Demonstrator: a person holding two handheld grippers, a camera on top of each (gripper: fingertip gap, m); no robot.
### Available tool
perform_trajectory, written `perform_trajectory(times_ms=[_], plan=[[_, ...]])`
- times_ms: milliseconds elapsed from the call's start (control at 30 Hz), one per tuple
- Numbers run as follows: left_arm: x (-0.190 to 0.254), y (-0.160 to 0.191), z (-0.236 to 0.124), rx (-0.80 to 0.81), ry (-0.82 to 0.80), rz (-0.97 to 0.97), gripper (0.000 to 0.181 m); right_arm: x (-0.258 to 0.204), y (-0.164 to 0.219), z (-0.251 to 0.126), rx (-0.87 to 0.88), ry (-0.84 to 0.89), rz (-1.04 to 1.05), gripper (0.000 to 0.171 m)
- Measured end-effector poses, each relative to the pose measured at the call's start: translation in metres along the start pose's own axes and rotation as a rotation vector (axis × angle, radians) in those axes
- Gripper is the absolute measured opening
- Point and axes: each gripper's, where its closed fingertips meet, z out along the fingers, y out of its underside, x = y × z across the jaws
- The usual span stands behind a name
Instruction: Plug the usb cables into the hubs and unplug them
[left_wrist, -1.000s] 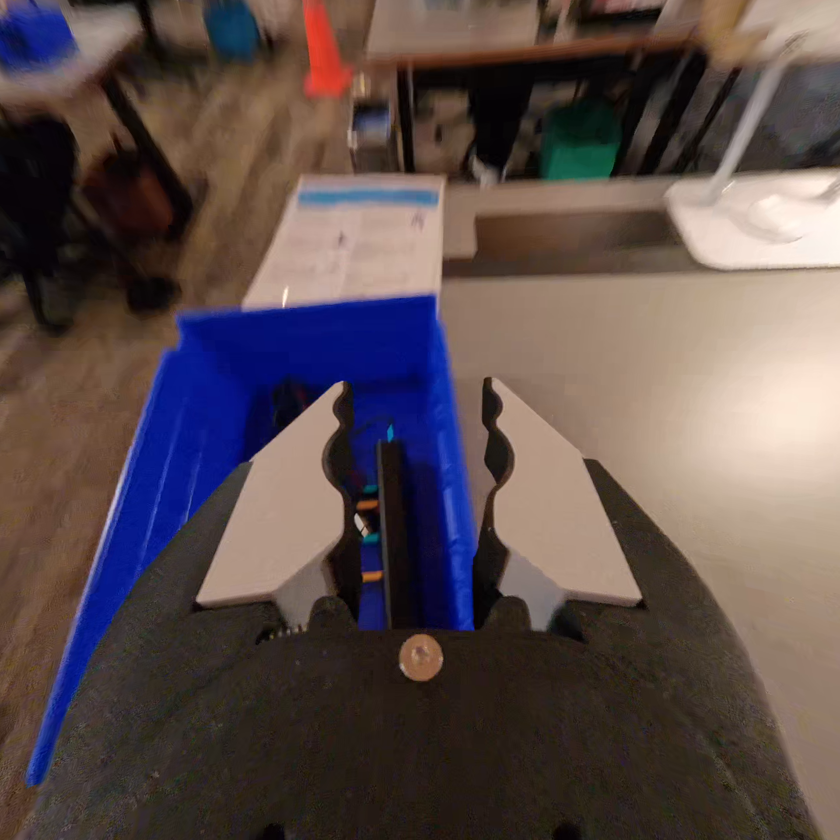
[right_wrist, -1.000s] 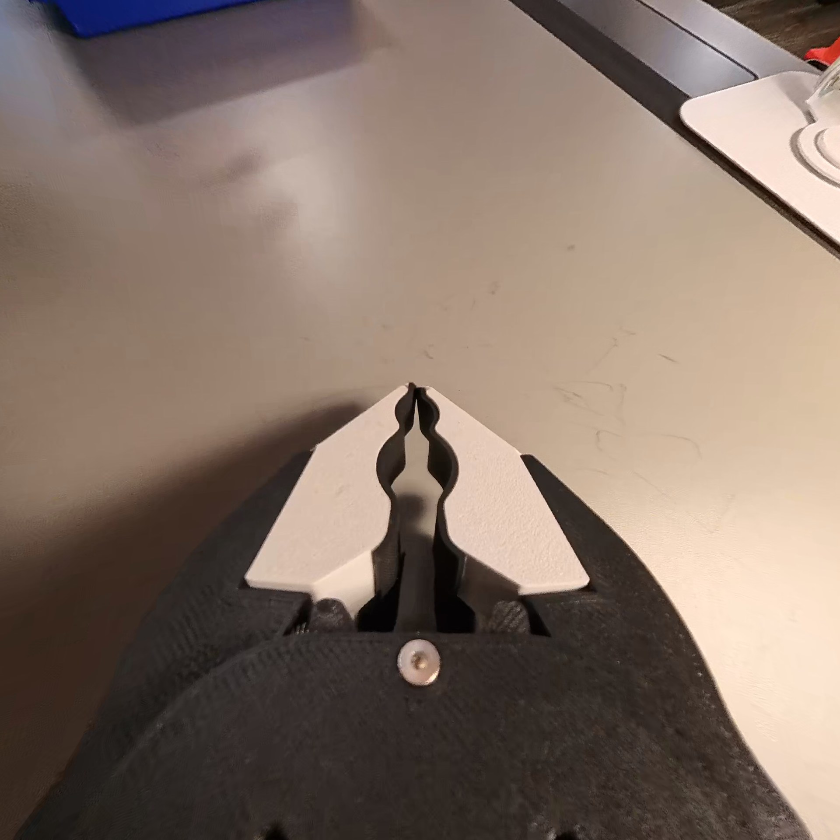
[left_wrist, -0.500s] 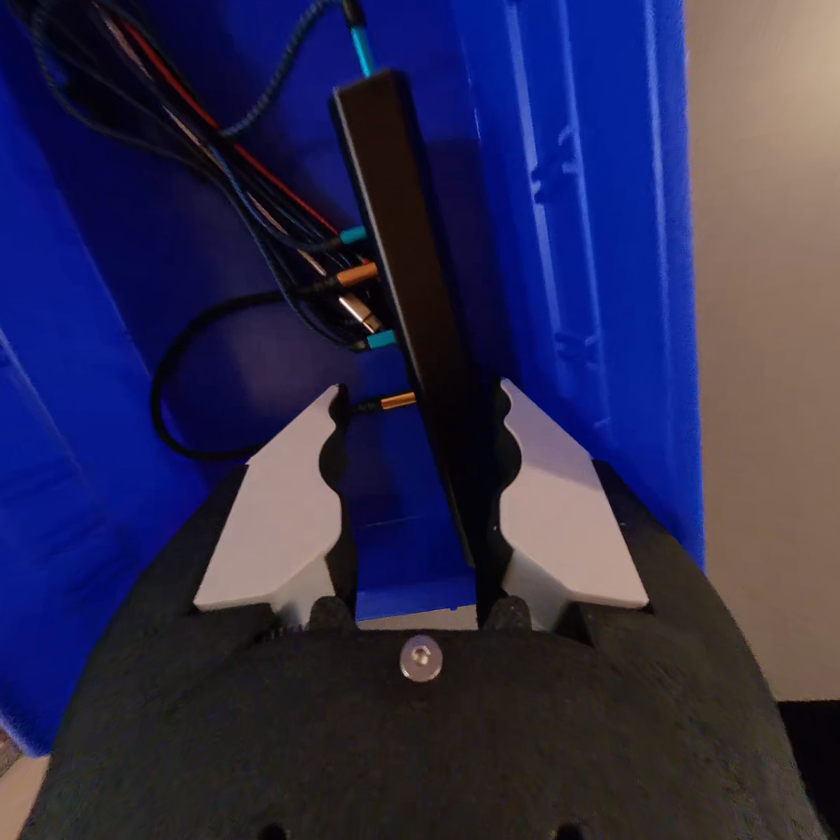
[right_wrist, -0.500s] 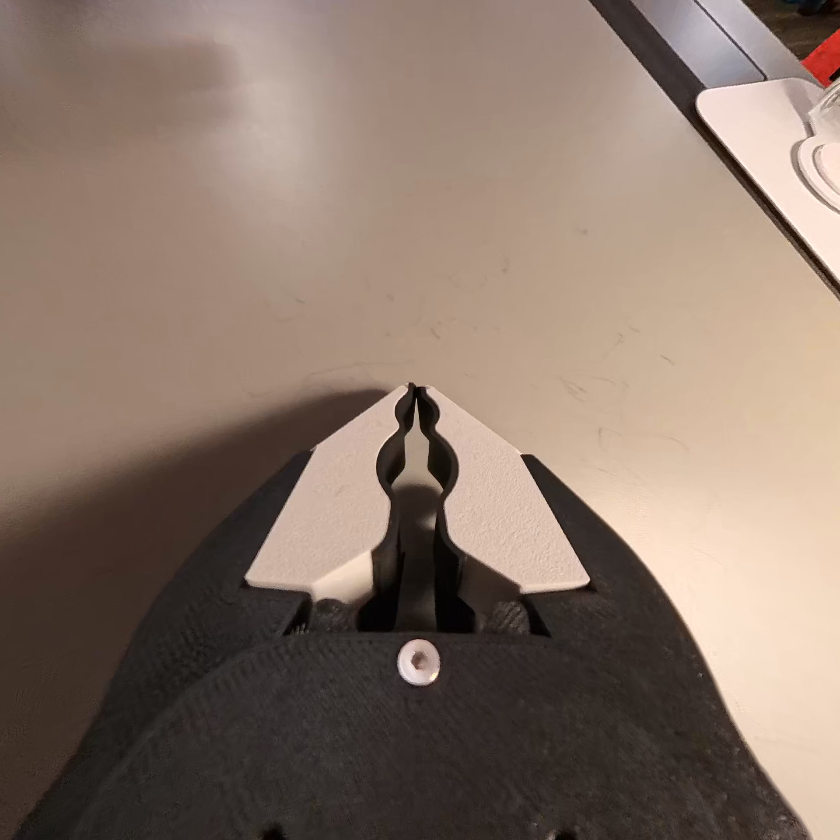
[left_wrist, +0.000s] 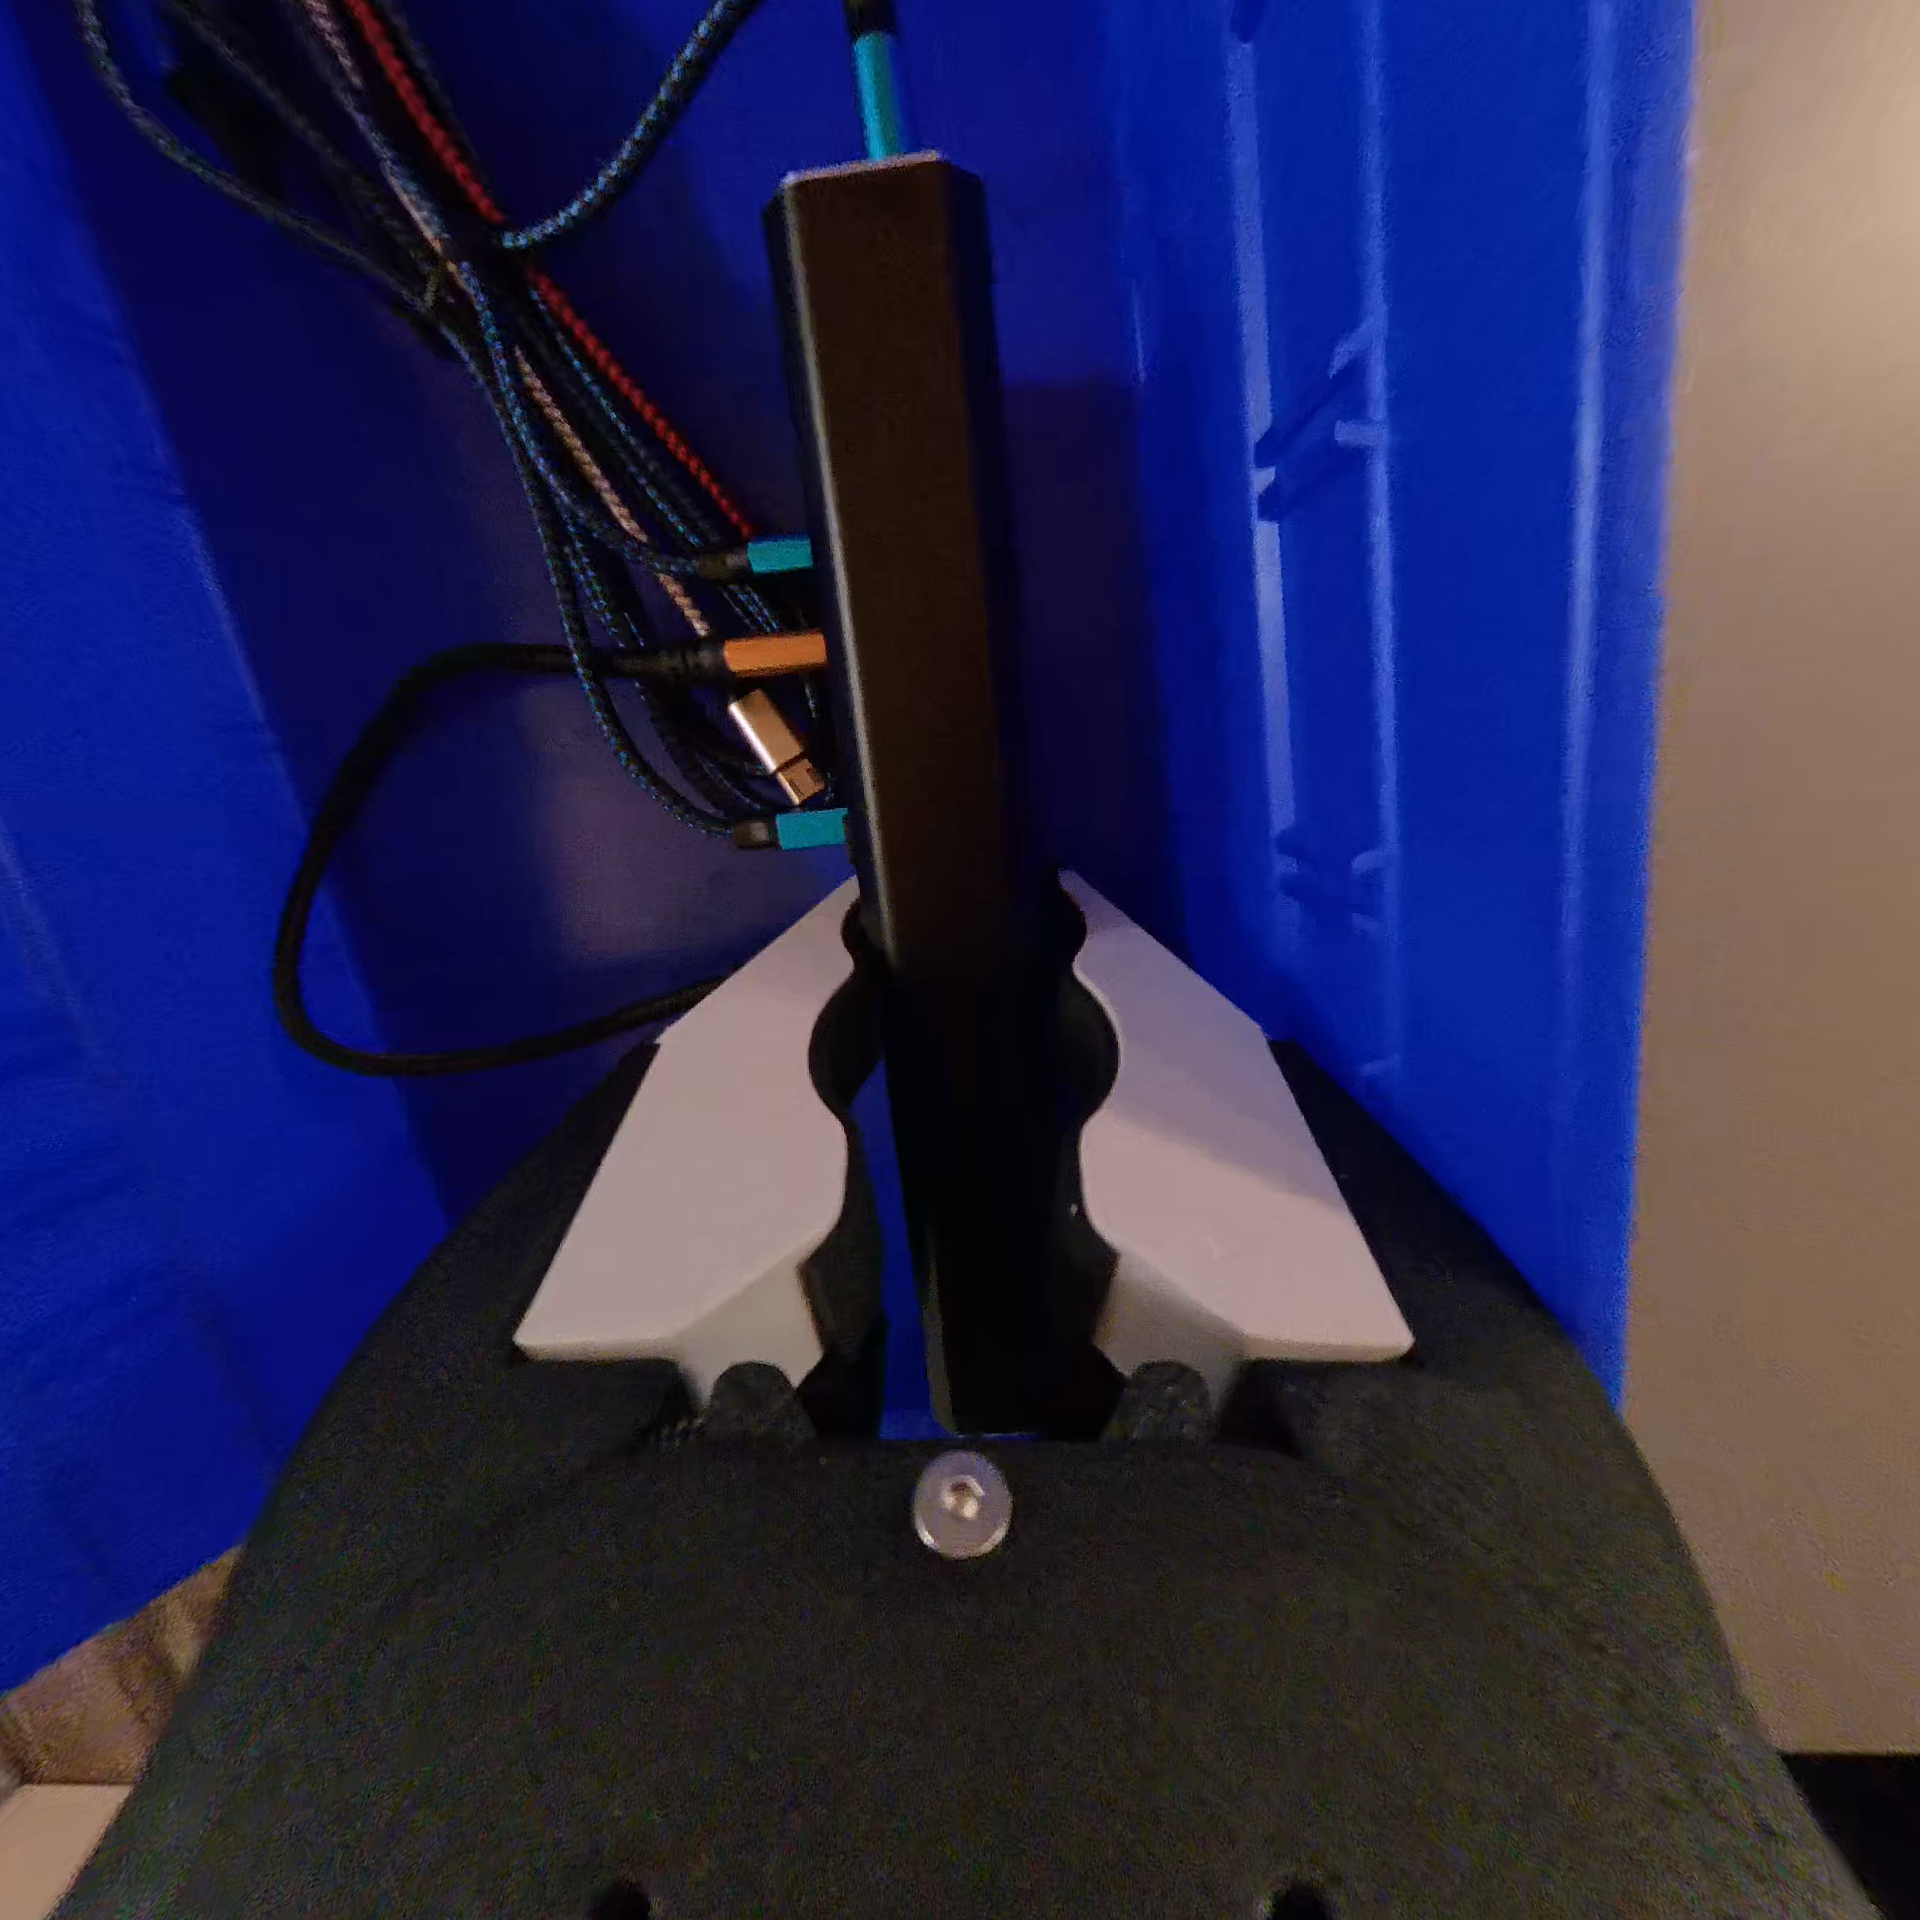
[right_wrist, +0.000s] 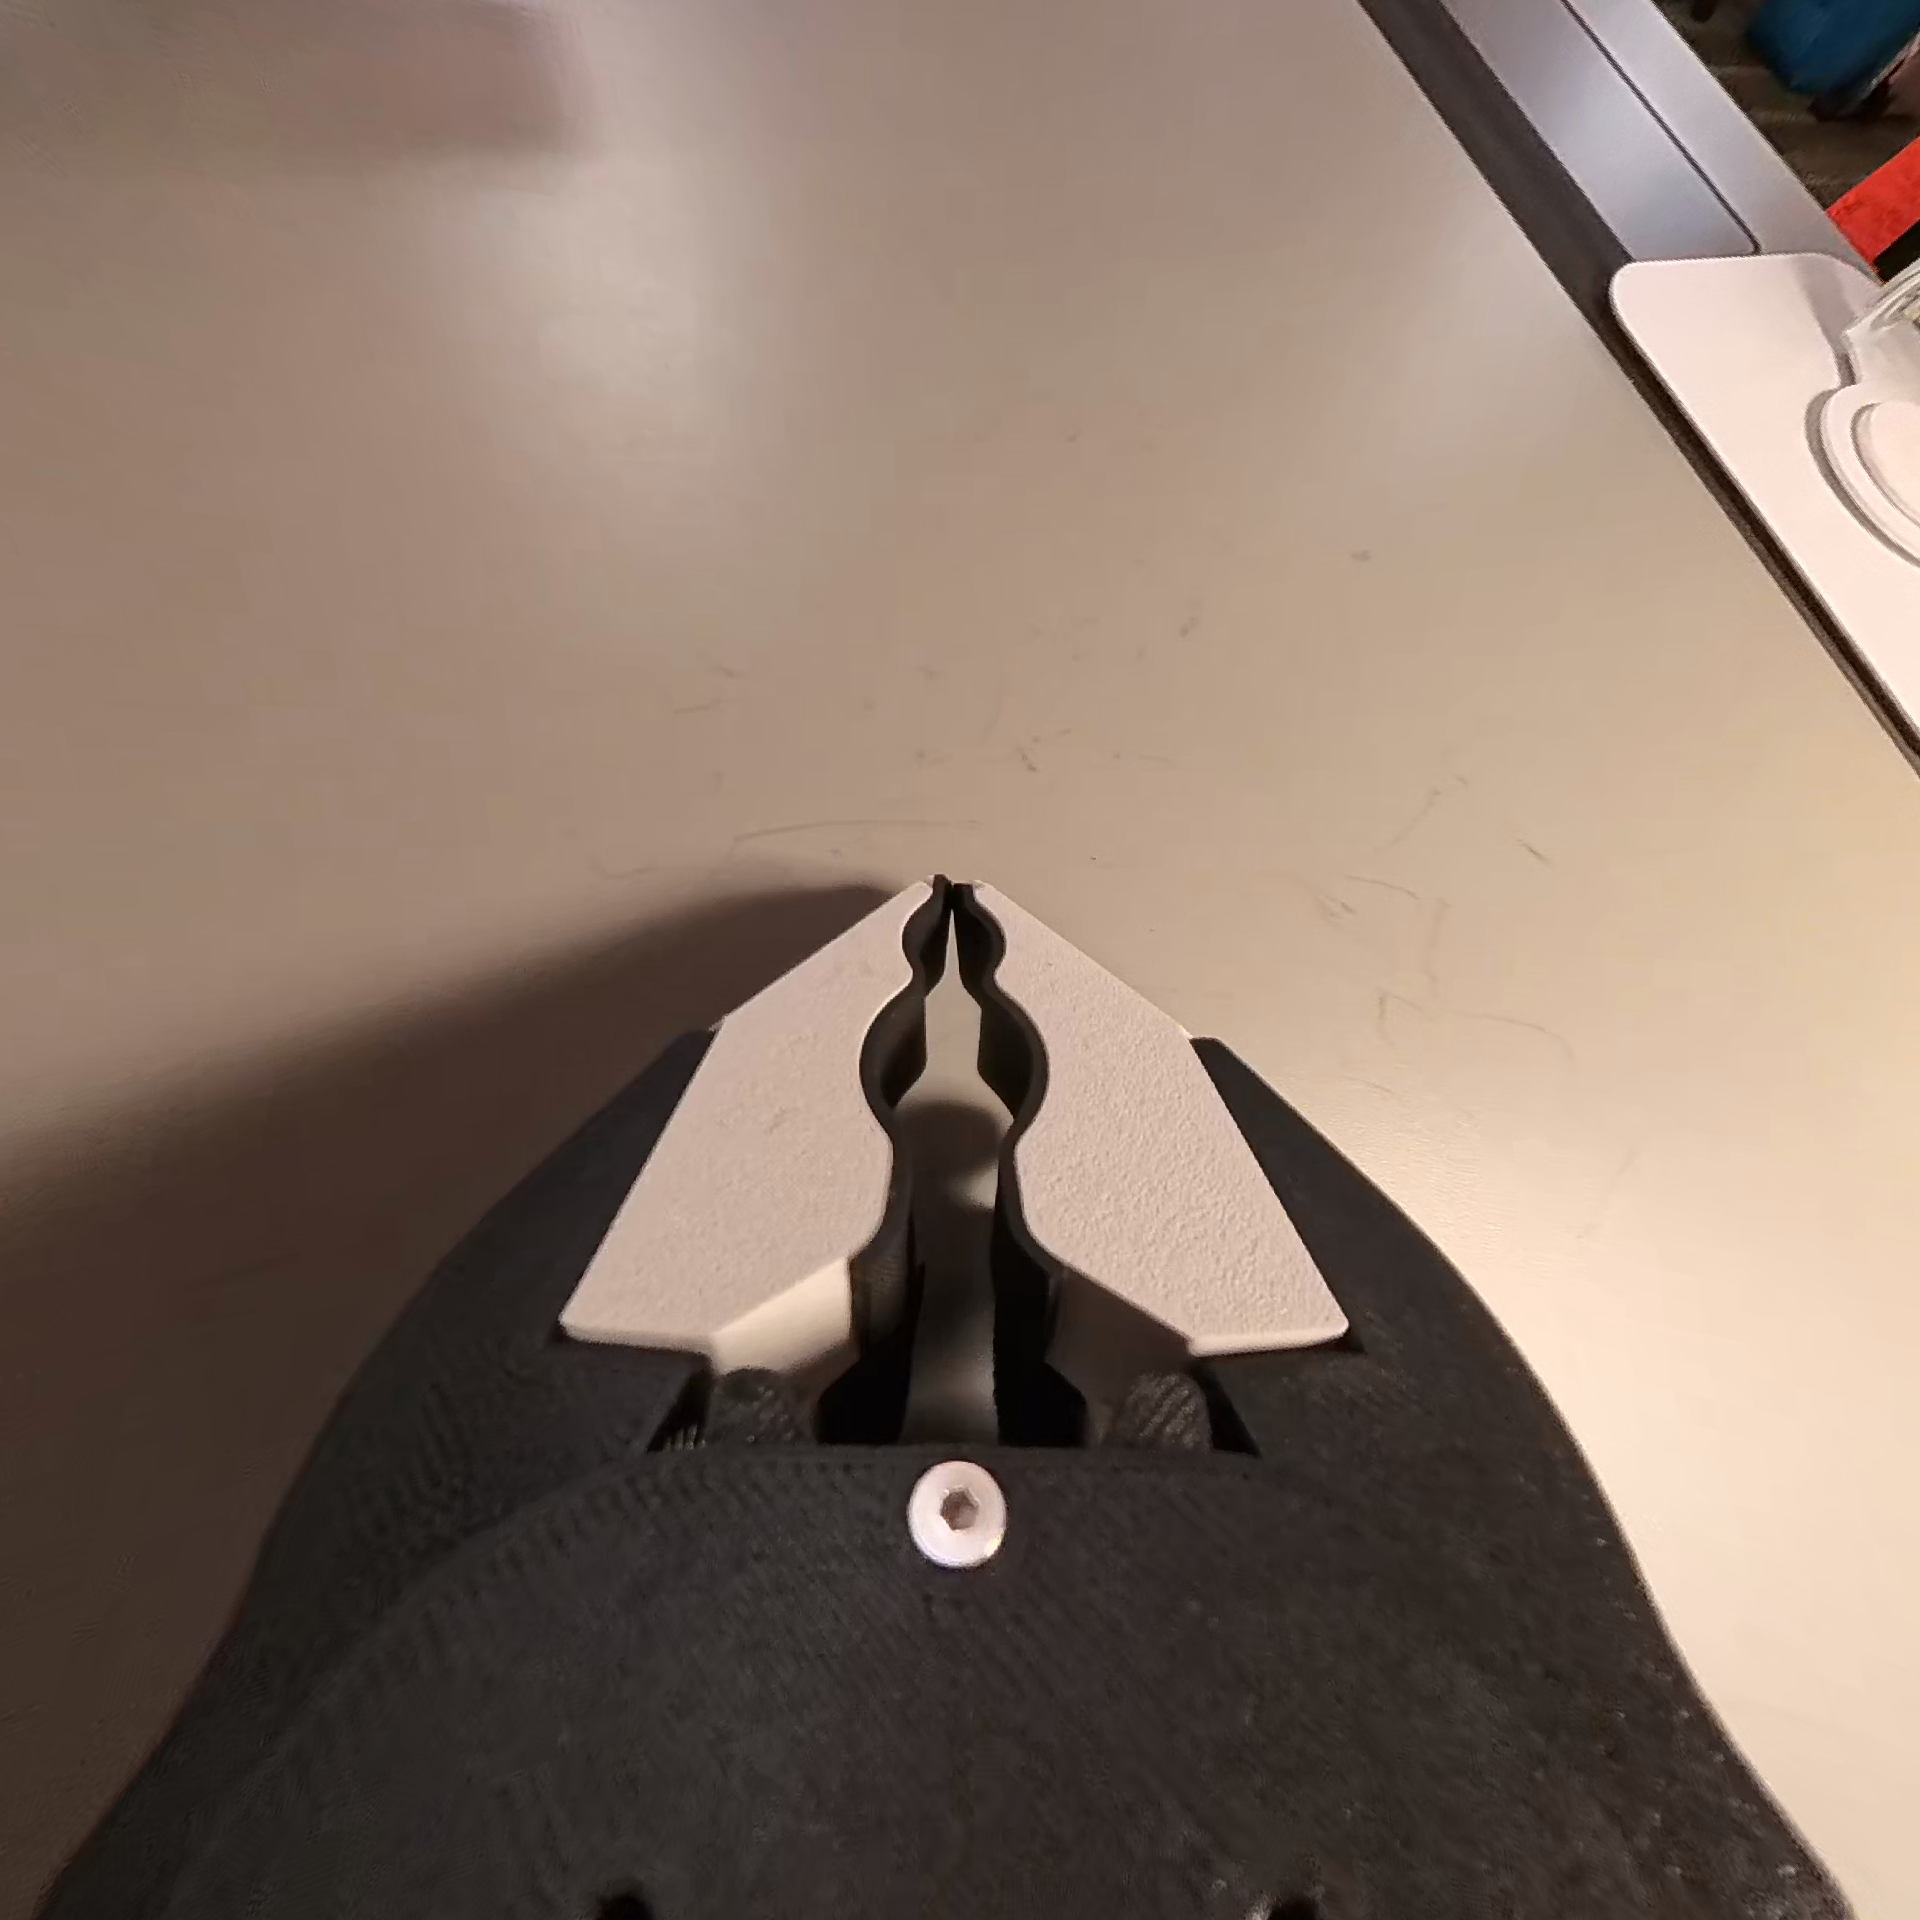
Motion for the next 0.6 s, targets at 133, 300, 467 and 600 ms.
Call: perform_trajectory(times_ms=[133,300,467,600], plan=[[-0.010,-0.010,-0.026,0.083,-0.113,0.034,0.030,0.000,0.000,0.000,0.000,-0.002,0.001,0.000],[-0.012,-0.045,-0.086,0.237,-0.339,0.177,0.030,0.000,0.000,0.000,-0.001,0.000,0.000,0.000],[0.036,-0.104,-0.138,0.459,-0.569,0.501,0.030,0.001,0.000,0.000,0.004,0.005,0.000,0.000],[0.120,-0.152,-0.149,0.663,-0.682,0.823,0.030,0.004,-0.008,-0.005,0.061,0.004,0.034,0.005]])
